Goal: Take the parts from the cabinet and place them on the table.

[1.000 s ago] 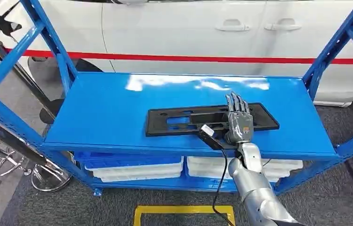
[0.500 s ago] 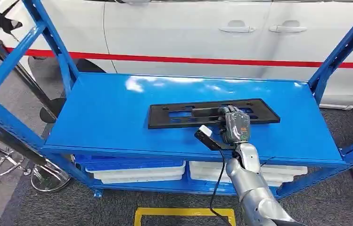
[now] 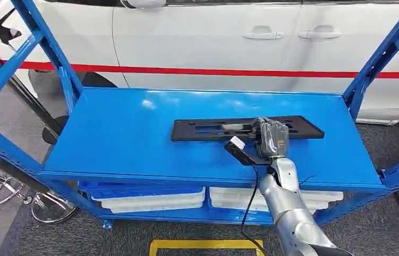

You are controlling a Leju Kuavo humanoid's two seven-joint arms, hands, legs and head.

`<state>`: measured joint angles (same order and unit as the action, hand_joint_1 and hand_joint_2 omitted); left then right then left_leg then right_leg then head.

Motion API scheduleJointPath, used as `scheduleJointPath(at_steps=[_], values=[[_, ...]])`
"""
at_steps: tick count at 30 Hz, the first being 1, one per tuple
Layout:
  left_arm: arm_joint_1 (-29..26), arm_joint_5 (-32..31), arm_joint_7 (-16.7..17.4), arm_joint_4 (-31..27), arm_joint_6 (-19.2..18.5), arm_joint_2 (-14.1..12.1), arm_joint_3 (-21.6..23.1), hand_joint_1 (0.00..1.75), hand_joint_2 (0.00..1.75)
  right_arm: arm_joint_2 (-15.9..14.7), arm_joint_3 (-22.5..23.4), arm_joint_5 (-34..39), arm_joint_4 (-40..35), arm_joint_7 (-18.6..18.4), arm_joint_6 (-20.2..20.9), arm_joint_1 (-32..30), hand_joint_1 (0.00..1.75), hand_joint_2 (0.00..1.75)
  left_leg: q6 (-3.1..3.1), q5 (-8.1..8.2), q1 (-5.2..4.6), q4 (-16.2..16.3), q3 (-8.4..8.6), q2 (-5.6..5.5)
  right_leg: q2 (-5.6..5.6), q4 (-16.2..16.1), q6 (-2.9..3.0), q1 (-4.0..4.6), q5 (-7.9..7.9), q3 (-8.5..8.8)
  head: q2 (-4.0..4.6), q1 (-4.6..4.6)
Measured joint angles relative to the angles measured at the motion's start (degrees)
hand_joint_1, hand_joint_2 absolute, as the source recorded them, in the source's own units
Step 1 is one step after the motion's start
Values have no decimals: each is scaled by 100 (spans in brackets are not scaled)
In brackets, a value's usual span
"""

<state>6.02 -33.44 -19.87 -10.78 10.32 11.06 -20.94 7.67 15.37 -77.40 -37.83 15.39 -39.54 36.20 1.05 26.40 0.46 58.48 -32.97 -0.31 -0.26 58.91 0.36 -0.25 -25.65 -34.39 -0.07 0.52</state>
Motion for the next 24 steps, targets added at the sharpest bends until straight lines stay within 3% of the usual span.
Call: scheduleJointPath(at_steps=[2,3,4,5,7,8,9,10,11,13,14,16,19,20,21,23,24], values=[[-4,-4,-2,0,7,-4,-7,0,0,-2,59,26,-11,28,0,-4,175,175,37,-8,-19,-1,-14,-4,2,-38,-60,-14,25,10,-2,0],[-3,-9,-2,0,9,-2,-11,0,0,-4,74,48,-13,42,0,-2,175,175,85,-40,15,-59,4,-4,1,-46,-98,12,30,22,-2,0],[2,-22,-2,0,9,4,-17,0,0,-30,92,68,-20,61,0,-9,175,175,125,-80,46,-104,34,14,-2,12,-122,-22,-27,13,-2,0],[12,-24,-9,0,11,13,-26,0,0,-42,111,79,-20,81,0,-5,175,175,163,-91,44,-113,29,17,1,243,-135,-14,-219,-93,-2,2],[22,-35,-13,0,20,15,-50,0,0,-52,157,122,-17,111,0,-30,175,175,180,-95,40,-110,10,23,-1,1130,-171,-26,-680,-510,-2,0],[20,-44,-17,0,37,15,-59,0,0,-52,186,164,-17,160,0,-51,175,175,181,-95,36,-105,-1,24,-1,1536,-186,-30,-828,-710,-2,2],[17,-44,-22,0,72,15,-72,0,0,-55,216,241,-15,241,0,-69,175,175,182,-93,35,-99,-6,21,1,1741,-196,-41,-833,-819,-2,2],[13,-42,-35,0,112,15,-87,0,0,-52,251,399,-15,414,0,-81,175,175,178,-87,35,-95,0,14,3,1647,-198,-54,-696,-783,-2,2],[13,-22,-53,0,144,15,-94,0,0,-52,291,650,-15,672,0,-80,175,175,173,-78,35,-87,7,4,7,1326,-192,-61,-472,-630,-2,2],[11,42,-129,0,212,20,-131,0,0,0,365,1409,-31,1394,0,-67,175,175,135,-39,36,-50,31,-14,18,222,-152,-67,66,-83,0,2],[2,77,-179,0,236,17,-168,0,0,29,365,1785,-59,1669,4,-68,175,175,104,-19,12,-33,5,-15,15,55,-124,-50,-32,13,-2,2],[0,122,-271,0,295,15,-269,0,0,131,272,2466,-259,1825,22,-140,175,175,47,-20,4,-17,-24,-12,-1,18,-95,-16,-13,-36,-2,0],[-37,170,-426,0,488,13,-409,0,0,133,-408,3485,-1140,1308,92,-509,175,175,-56,49,20,14,-42,-2,7,-37,12,-58,13,-11,-2,0],[-52,162,-448,0,542,11,-441,0,0,114,-702,3702,-1430,1126,92,-568,175,175,-82,182,25,190,-96,3,7,-38,59,-61,7,-12,0,0],[-59,155,-457,0,555,11,-470,0,0,98,-884,3753,-1618,1069,92,-604,175,175,-104,398,26,552,-253,5,4,-37,85,-60,6,-15,-2,-2],[-65,155,-459,0,584,7,-533,0,0,72,-1206,3801,-1958,997,101,-724,175,175,-138,804,31,1520,-704,5,3,-30,101,-46,-1,-14,-2,-2],[-70,153,-459,0,590,7,-542,0,0,59,-1301,3818,-2046,988,107,-791,175,175,-143,854,30,1796,-850,5,4,-26,108,-40,-7,-13,-2,-2]])
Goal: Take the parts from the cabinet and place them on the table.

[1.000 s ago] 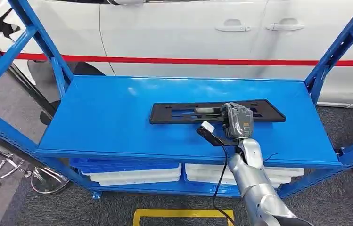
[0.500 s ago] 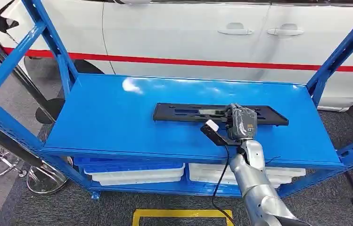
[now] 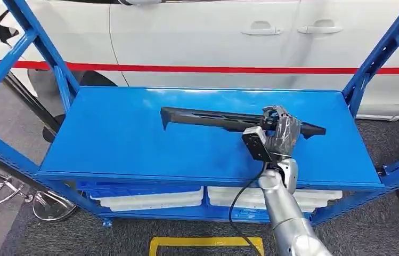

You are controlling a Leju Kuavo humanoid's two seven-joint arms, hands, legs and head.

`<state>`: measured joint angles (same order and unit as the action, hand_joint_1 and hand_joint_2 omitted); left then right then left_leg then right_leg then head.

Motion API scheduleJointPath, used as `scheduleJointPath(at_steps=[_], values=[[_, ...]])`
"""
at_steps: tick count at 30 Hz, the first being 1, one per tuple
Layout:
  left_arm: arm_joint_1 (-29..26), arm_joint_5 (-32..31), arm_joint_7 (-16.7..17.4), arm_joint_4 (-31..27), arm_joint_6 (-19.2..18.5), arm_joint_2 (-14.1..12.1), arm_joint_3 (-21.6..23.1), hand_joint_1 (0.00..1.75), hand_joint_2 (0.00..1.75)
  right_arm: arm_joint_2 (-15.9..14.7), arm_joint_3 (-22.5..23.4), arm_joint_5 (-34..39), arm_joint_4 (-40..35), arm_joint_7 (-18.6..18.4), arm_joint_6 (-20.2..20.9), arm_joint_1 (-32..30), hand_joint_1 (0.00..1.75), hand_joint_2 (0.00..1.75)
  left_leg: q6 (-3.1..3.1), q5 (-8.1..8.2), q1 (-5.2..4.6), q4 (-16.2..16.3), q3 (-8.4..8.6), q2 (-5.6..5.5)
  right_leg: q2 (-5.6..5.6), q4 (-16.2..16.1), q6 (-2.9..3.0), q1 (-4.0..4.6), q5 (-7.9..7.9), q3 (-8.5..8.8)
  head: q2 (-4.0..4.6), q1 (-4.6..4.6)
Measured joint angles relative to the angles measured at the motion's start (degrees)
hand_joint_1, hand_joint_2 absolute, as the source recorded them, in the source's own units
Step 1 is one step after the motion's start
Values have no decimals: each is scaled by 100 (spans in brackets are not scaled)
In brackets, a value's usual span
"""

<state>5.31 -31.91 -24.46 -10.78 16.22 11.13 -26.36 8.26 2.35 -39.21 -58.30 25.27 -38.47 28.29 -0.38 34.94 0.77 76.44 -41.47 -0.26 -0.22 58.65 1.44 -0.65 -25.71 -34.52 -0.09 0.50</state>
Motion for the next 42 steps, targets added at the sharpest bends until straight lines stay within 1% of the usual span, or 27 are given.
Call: scheduleJointPath(at_steps=[1,2,4,5,9,10,12,13,14,15,16,17,19,20,21,24,26,29,30,31,32,33,35,36,40,41,42], values=[[-8,0,0,0,4,0,-17,0,0,-17,-129,6,-109,-2,7,-60,175,175,5,-103,0,-16,-14,0,-1,4,2,3,-5,5,0,0],[-12,-2,0,0,7,0,-26,0,0,-30,-220,26,-194,-5,11,-94,175,175,21,-311,-1,-297,100,0,-4,10,-1,5,-11,11,0,0],[-8,4,-22,0,43,-2,-41,0,0,-61,-362,205,-333,40,-15,-126,175,175,88,-847,-5,-1305,567,1,-12,14,-27,8,-31,44,0,0],[-7,22,-59,-2,66,-9,-68,0,0,-90,-426,311,-413,63,-26,-157,175,175,146,-923,-21,-1736,745,2,-7,14,-45,8,-42,48,0,2],[-74,79,-367,-2,197,-11,-210,0,0,-402,-846,739,-1343,-144,127,-495,175,175,202,-897,-69,-1820,787,-28,10,-12,-169,19,-25,41,0,2],[-105,77,-400,0,197,-9,-232,0,0,-501,-935,798,-1601,-184,188,-577,175,175,253,-939,-1,-1900,834,-19,5,0,-204,47,-56,35,0,2],[-153,68,-435,0,124,-7,-264,0,0,-748,-1106,962,-2197,-238,361,-756,175,175,329,-948,-7,-1925,848,-1,6,397,-227,18,-360,-118,0,2],[-158,63,-433,0,68,-7,-273,0,0,-872,-1187,1058,-2486,-269,448,-866,175,175,333,-944,-11,-1925,849,-1,5,874,-248,10,-614,-332,2,4],[-176,61,-433,0,0,-2,-282,0,175,-981,-1258,1143,-2750,-300,514,-998,175,175,344,-937,-13,-1924,849,-1,5,1344,-270,4,-818,-558,0,2],[-185,63,-433,0,-61,4,-293,0,175,-1060,-1310,1208,-2945,-304,575,-1132,175,175,346,-934,-13,-1920,847,-8,6,1674,-286,-6,-911,-723,0,4],[-207,74,-433,0,-123,4,-308,0,175,-1132,-1359,1277,-3121,-304,632,-1255,175,175,343,-927,-13,-1916,853,-9,8,1752,-293,-20,-860,-773,0,4],[-227,83,-435,0,-180,4,-319,0,175,-1202,-1407,1371,-3301,-299,717,-1351,175,175,332,-918,-12,-1909,860,-12,11,1560,-298,-31,-689,-691,2,2],[-248,85,-483,0,-273,11,-352,0,175,-1322,-1534,1613,-3635,-273,942,-1489,175,175,302,-878,-11,-1870,880,-16,19,579,-293,-58,-158,-200,0,4],[-249,87,-527,0,-313,15,-365,0,175,-1373,-1595,1745,-3766,-253,1076,-1533,175,175,268,-850,-13,-1836,879,-16,19,116,-280,-66,-47,16,2,4],[-242,103,-574,0,-352,15,-387,0,175,-1392,-1673,1890,-3850,-245,1223,-1553,175,175,230,-825,-58,-1794,847,-17,16,59,-268,-13,-108,55,2,4],[-234,146,-702,-2,-450,15,-433,0,175,-1456,-1978,2282,-4002,-247,1732,-1615,175,175,145,-831,-34,-1824,865,-13,-6,75,-176,7,-101,28,0,2],[-229,135,-759,-2,-547,11,-450,0,175,-1473,-2223,2378,-4028,-260,1950,-1610,175,175,74,-741,-10,-1734,845,-7,5,17,-87,-36,-65,58,2,2],[-226,-193,-770,0,-413,11,-419,0,175,-1479,-2530,2206,-4000,-295,2009,-1612,175,175,18,-115,-4,-596,322,-5,33,13,-23,-22,-71,51,0,0],[-234,-325,-743,0,-344,13,-383,0,175,-1486,-2605,2109,-3973,-306,2002,-1613,175,175,9,12,-4,-211,138,-5,39,15,-19,-11,-72,47,0,0],[-242,-399,-728,0,-315,13,-352,0,175,-1493,-2690,2014,-3927,-317,1980,-1614,175,175,14,-10,-5,-64,65,-5,39,16,-19,0,-72,50,2,0],[-244,-415,-728,0,-315,13,-330,0,175,-1499,-2738,1967,-3894,-317,1965,-1614,175,175,25,-141,-6,-179,118,-5,38,18,-17,6,-74,55,0,0],[-242,-422,-728,0,-336,13,-304,0,175,-1504,-2801,1927,-3859,-315,1958,-1618,175,175,47,-377,-8,-536,288,-6,35,22,-14,14,-76,61,0,0],[-231,-382,-721,-2,-453,13,-278,0,175,-1504,-2903,1843,-3796,-306,1898,-1626,175,175,131,-856,-17,-1532,779,-6,25,28,-21,28,-85,75,0,0],[-220,-332,-717,0,-532,9,-278,0,175,-1504,-2948,1801,-3770,-297,1871,-1639,175,175,169,-769,-48,-1756,881,-8,25,32,-39,54,-90,62,2,0],[-237,-149,-682,0,-785,0,-317,0,175,-1469,-3110,1687,-3680,-240,1681,-1826,175,175,215,-811,-69,-1860,910,-25,29,-1,-157,37,-61,69,0,0],[-246,-135,-671,0,-802,2,-326,0,175,-1467,-3125,1678,-3678,-223,1670,-1862,175,175,262,-862,-5,-1936,954,-9,25,30,-192,35,-103,68,0,2],[-244,-133,-669,0,-815,2,-339,0,175,-1467,-3167,1661,-3674,-192,1670,-1887,175,175,287,-874,-11,-1953,963,-8,25,189,-220,25,-236,3,0,4]])
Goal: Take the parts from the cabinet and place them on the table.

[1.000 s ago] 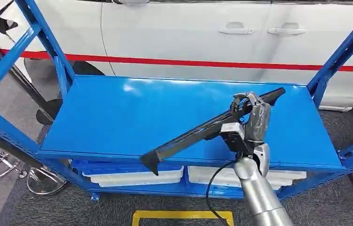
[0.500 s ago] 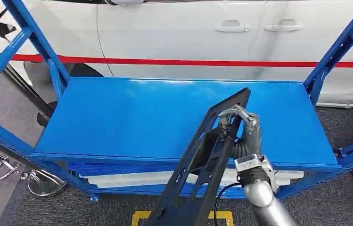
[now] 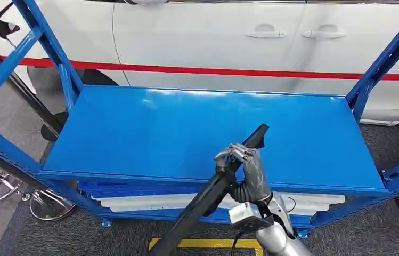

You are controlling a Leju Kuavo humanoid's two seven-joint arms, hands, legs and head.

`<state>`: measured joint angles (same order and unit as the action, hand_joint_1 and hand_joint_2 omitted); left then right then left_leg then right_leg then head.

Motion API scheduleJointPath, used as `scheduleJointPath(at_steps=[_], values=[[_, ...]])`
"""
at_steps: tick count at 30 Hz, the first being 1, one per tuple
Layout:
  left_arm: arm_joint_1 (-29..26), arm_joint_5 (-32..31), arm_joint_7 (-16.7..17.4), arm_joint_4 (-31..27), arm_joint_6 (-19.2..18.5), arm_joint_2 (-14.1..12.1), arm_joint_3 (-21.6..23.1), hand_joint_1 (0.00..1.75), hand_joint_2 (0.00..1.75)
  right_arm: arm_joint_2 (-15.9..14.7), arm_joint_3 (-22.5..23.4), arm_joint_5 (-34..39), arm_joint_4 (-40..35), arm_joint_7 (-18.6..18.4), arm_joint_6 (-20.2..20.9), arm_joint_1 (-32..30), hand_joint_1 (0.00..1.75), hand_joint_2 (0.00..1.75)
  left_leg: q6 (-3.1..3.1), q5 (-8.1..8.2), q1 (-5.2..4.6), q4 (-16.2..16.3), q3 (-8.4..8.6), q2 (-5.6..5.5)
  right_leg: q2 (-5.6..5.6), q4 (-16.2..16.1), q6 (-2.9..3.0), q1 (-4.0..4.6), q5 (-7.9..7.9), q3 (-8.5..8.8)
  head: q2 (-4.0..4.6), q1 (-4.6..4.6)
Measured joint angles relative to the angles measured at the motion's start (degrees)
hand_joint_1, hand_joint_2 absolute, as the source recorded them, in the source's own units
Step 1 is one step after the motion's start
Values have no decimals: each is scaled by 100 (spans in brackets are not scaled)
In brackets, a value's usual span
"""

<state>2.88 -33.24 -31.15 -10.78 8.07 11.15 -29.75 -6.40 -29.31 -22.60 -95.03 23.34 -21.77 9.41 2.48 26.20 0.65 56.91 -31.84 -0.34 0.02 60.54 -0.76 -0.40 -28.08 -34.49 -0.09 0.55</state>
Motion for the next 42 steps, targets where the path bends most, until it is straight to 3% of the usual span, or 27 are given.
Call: scheduleJointPath(at_steps=[3,4,5,6,8,9,12,13,14,16,18,19,20,22,24,25,29,30,32,33,34,35,37,38,39,40,42], values=[[13,59,70,0,-20,0,-53,0,175,11,-28,46,24,33,-26,-120,175,175,38,5,-5,6,-13,14,-2,1229,-50,-30,-622,-573,0,-2],[11,96,77,0,-83,-4,-85,0,175,30,-28,48,39,74,-65,-180,175,175,41,7,-5,9,-12,13,-1,1468,-68,-42,-656,-687,0,-2],[6,98,90,0,-120,-11,-109,0,175,57,-28,48,53,112,-94,-235,175,175,36,12,-2,11,-3,11,0,1453,-82,-60,-571,-681,2,0],[5,103,177,0,-127,-15,-122,0,175,96,-28,48,63,150,-131,-280,175,175,23,4,2,29,4,11,2,1195,-90,-85,-376,-553,0,-2],[12,105,435,0,-127,-17,-183,0,175,170,-28,55,63,221,-203,-349,175,175,-25,38,12,86,12,4,4,196,-84,-113,127,-38,2,0],[7,105,479,0,-127,-20,-210,0,175,199,-28,59,68,234,-210,-370,175,175,-58,62,4,122,-17,4,-1,-59,-64,-112,91,78,2,-2],[16,101,581,0,-201,-26,-238,0,175,268,-24,146,81,273,-223,-453,175,175,-152,52,-25,165,-67,5,-22,-48,13,-67,133,18,0,-4],[15,90,588,0,-225,-24,-247,0,175,291,-17,230,81,324,-230,-475,175,175,-191,36,-9,161,-66,4,-22,-54,56,-46,152,11,0,-2],[17,85,579,-2,-251,-26,-254,0,175,326,0,293,81,385,-247,-476,175,175,-231,100,12,195,-87,5,-1,-111,132,-88,203,3,0,-2],[26,83,560,-2,-286,-31,-258,0,175,369,24,334,77,439,-291,-470,175,175,-269,522,15,598,-234,7,19,-119,209,-84,254,-51,0,-4],[31,83,557,-2,-293,-37,-264,0,175,389,46,354,79,441,-297,-476,175,175,-305,1039,15,1481,-541,7,33,-115,236,-62,325,-153,0,-4],[31,79,553,0,-299,-39,-271,0,175,391,57,363,79,457,-302,-480,175,175,-310,1179,15,1814,-630,7,35,-111,237,-48,369,-214,0,-4],[35,39,544,-2,-304,-44,-275,0,175,391,66,398,79,505,-324,-483,175,175,-305,1177,14,1871,-593,7,35,-107,234,-37,410,-269,0,-4],[52,-61,538,-2,-304,-55,-275,0,175,391,123,494,30,662,-442,-459,175,175,-255,874,7,1199,-109,7,33,-93,216,-26,498,-374,2,-4],[93,-177,570,-2,-308,-66,-258,0,175,370,253,648,-213,708,-501,-254,175,175,-170,603,-10,110,590,11,23,-82,177,-24,601,-452,0,-5],[142,-225,603,-2,-319,-72,-242,0,175,321,324,735,-357,633,-470,-35,175,175,-171,604,-53,12,551,11,17,-81,121,3,655,-481,2,-2],[195,-334,669,-2,-365,-70,-203,0,175,19,623,973,-820,133,-161,824,175,175,-43,377,-70,-2,429,7,9,-211,-41,-19,908,-487,0,0],[200,-360,688,-2,-378,-68,-199,0,175,-85,692,975,-885,14,-60,1012,175,175,-12,286,-29,-21,387,56,-10,-158,-49,-60,810,-533,0,-2],[219,-383,710,-2,-385,-72,-197,0,175,-252,842,971,-1017,-232,85,1498,175,175,84,129,-39,-17,207,79,-4,449,-80,-69,16,-763,2,0],[229,-383,710,-2,-391,-70,-197,0,175,-315,921,973,-1060,-313,142,1662,175,175,86,58,-42,-14,109,79,-7,918,-101,-70,-313,-869,0,2],[230,-382,708,-2,-404,-68,-197,0,175,-367,968,971,-1080,-354,175,1764,175,175,81,-5,-43,-9,16,78,-7,1353,-123,-69,-508,-939,0,4],[227,-383,708,-2,-411,-66,-197,0,175,-396,982,955,-1084,-371,183,1813,175,175,73,-64,-43,5,-67,78,-6,1608,-137,-71,-515,-933,0,2],[222,-391,708,-2,-428,-55,-197,0,175,-431,982,846,-1084,-396,195,1850,175,175,41,-157,-42,43,-231,77,-4,1412,-137,-79,-191,-598,0,2],[225,-396,708,-2,-437,-35,-197,0,175,-439,975,771,-1084,-394,192,1867,175,175,22,-190,-41,74,-303,77,-4,970,-126,-83,-29,-240,2,2],[237,-396,704,-2,-450,-15,-197,0,175,-442,964,719,-1084,-391,186,1896,175,175,-1,-215,-41,123,-362,74,-4,415,-108,-86,27,167,2,2],[246,-396,702,-2,-463,-9,-197,0,175,-442,960,691,-1084,-391,177,1929,175,175,-31,-232,-71,168,-430,67,-14,-60,-84,-58,-172,469,2,0],[262,-396,691,-2,-481,11,-197,0,175,-441,949,616,-1078,-394,144,1931,175,175,-100,-313,-61,184,-450,63,-23,-189,-19,-23,-178,485,0,-2]])
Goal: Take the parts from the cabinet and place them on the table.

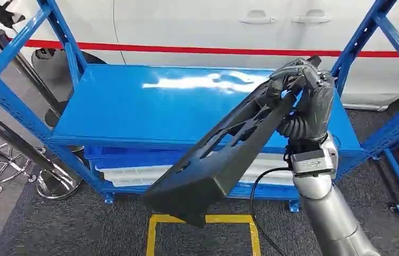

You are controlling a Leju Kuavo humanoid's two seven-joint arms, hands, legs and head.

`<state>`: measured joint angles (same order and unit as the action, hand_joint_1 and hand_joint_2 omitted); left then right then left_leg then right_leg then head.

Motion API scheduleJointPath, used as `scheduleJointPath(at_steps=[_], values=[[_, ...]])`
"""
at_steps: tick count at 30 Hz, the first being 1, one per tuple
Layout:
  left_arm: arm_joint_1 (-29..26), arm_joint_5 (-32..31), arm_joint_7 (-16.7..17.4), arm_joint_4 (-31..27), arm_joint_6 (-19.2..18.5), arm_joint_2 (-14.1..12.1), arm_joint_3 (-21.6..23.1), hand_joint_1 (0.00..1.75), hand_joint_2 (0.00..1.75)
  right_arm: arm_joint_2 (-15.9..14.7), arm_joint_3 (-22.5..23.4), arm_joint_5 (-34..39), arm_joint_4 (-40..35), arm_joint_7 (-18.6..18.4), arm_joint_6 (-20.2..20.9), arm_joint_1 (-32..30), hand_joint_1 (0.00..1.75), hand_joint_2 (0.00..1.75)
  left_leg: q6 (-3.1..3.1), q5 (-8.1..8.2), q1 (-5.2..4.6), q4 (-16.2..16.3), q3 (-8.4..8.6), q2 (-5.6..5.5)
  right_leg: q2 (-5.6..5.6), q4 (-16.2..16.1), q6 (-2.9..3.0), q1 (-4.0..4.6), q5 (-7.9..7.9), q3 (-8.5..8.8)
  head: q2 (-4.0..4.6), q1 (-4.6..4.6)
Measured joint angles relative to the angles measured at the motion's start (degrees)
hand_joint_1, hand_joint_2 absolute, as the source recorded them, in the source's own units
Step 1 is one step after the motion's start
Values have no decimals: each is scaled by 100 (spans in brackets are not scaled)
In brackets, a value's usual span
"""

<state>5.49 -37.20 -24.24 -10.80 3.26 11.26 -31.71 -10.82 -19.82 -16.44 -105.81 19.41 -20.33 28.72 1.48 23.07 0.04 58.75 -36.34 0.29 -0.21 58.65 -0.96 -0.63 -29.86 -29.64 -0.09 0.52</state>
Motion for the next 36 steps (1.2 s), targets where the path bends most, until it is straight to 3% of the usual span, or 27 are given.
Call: scheduleJointPath(at_steps=[2,3,4,6,7,8,10,11,12,14,15,17,18,19,20,22,23,24,25,26,27,28,30,33,34,35,36], values=[[4,-2,-2,0,-15,13,0,0,175,2,-17,-89,24,-4,-28,-1,175,175,-82,-84,-4,-22,-29,-14,11,8,90,17,67,-51,0,0],[1,-2,-4,0,-15,13,0,0,175,2,-26,-120,46,-4,-39,-8,175,175,-117,11,30,38,-61,-27,54,-33,162,-39,150,-96,0,-2],[3,-4,-7,0,-17,15,0,0,175,6,-35,-146,59,-4,-44,-13,175,175,-150,277,29,196,-150,-32,56,-39,223,-34,208,-158,0,-6],[20,-7,-11,0,-22,17,0,0,175,7,-44,-159,79,-4,-52,-36,175,175,-212,961,45,1002,-400,-32,60,-27,252,-21,336,-330,0,-9],[35,-11,-11,0,-22,17,0,0,175,7,-48,-159,96,-4,-52,-51,175,175,-231,1174,49,1424,-501,-31,65,-19,253,-12,398,-423,0,-7],[47,-11,-11,0,-22,17,0,0,175,7,-59,-159,112,-4,-59,-70,175,175,-238,1225,49,1741,-539,-31,70,-2,250,-6,462,-522,0,-9],[45,-18,-13,0,-22,17,0,0,175,7,-81,-173,131,-4,-81,-138,175,175,-219,884,48,1674,-293,-32,75,18,237,5,573,-691,0,-9],[45,-17,-20,0,-22,17,0,0,175,7,-87,-186,138,9,-120,-196,175,175,-186,641,47,1301,10,-33,75,28,227,15,635,-771,0,-9],[53,-17,-26,0,-22,17,0,0,175,9,-92,-218,144,37,-164,-252,175,175,-131,534,33,787,390,-36,74,32,217,32,693,-831,0,-9],[76,-17,-37,-9,-22,13,0,0,175,22,-94,-286,146,127,-255,-381,175,175,-30,807,-5,-223,1035,-31,84,42,164,47,788,-877,2,-7],[82,-17,-41,-9,-22,17,0,0,175,44,-98,-299,157,166,-286,-466,175,175,-41,799,-19,-220,1015,-38,109,-2,124,25,851,-865,0,-9],[80,-28,-41,-9,-22,17,0,0,175,90,-118,-337,181,241,-348,-648,175,175,20,705,-53,-262,960,-42,117,-64,51,-1,967,-854,0,-9],[62,-31,-41,-9,-22,31,-2,0,175,94,-122,-345,197,291,-378,-754,175,175,75,573,25,-359,931,-28,109,-65,10,27,964,-885,0,-7],[73,-33,-44,-9,-24,31,-2,0,175,96,-127,-347,212,315,-398,-841,175,175,111,498,15,-362,886,1,65,18,-2,1,746,-945,0,-4],[76,-33,-46,-9,-24,37,-2,0,175,101,-131,-350,227,321,-417,-900,175,175,170,421,15,-358,785,8,48,292,-7,-6,341,-1040,2,-2],[68,-31,-48,-9,-24,50,-2,0,175,122,-135,-350,256,352,-466,-1056,175,175,169,285,5,-339,589,15,44,1140,-50,-24,-309,-1213,0,-4],[58,-31,-50,-9,-33,55,-2,0,175,151,-135,-350,273,385,-498,-1164,175,175,161,215,6,-319,487,15,44,1517,-71,-28,-391,-1258,2,-4],[43,-26,-50,-9,-33,57,-4,0,175,179,-135,-367,295,427,-553,-1280,175,175,150,156,9,-291,382,15,45,1710,-86,-36,-262,-1224,0,-4],[28,-13,-50,-9,-33,61,-4,0,175,227,-135,-393,315,500,-605,-1401,175,175,133,109,13,-250,275,15,44,1672,-96,-49,-46,-1095,0,-4],[10,-2,-52,-9,-33,61,-7,0,175,286,-135,-435,334,581,-684,-1537,175,175,115,70,18,-199,170,15,45,1423,-100,-66,181,-847,0,-4],[-8,0,-52,-9,-33,61,-9,0,175,350,-135,-481,354,656,-756,-1677,175,175,84,39,23,-135,71,12,46,984,-95,-78,290,-492,2,-4],[-14,7,-59,-9,-33,61,-11,0,175,398,-135,-503,369,706,-798,-1759,175,175,66,25,24,-89,25,8,47,670,-94,-85,254,-248,0,-4],[-26,15,-85,-9,-33,61,-15,0,175,535,-151,-553,417,819,-861,-1950,175,175,21,-4,-2,13,-66,0,37,-8,-65,-40,-119,158,2,-11],[-55,22,-107,-9,-42,61,-20,0,175,700,-179,-575,551,883,-907,-2279,175,175,-98,-134,5,-18,-84,2,22,28,70,5,-67,61,0,-11],[-74,37,-116,-9,-39,61,-28,0,175,749,-184,-566,590,887,-901,-2344,175,175,-141,-177,13,-15,-97,-10,34,-5,140,-26,7,2,0,-11],[-93,64,-127,-9,-39,61,-44,0,175,796,-184,-562,619,892,-903,-2390,175,175,-171,32,47,82,-158,-20,65,-10,209,-44,84,-49,0,-9],[-85,74,-142,-9,-39,61,-59,0,175,863,-184,-568,645,922,-948,-2458,175,175,-197,428,49,334,-237,-19,63,-12,259,-45,155,-133,0,-11]])
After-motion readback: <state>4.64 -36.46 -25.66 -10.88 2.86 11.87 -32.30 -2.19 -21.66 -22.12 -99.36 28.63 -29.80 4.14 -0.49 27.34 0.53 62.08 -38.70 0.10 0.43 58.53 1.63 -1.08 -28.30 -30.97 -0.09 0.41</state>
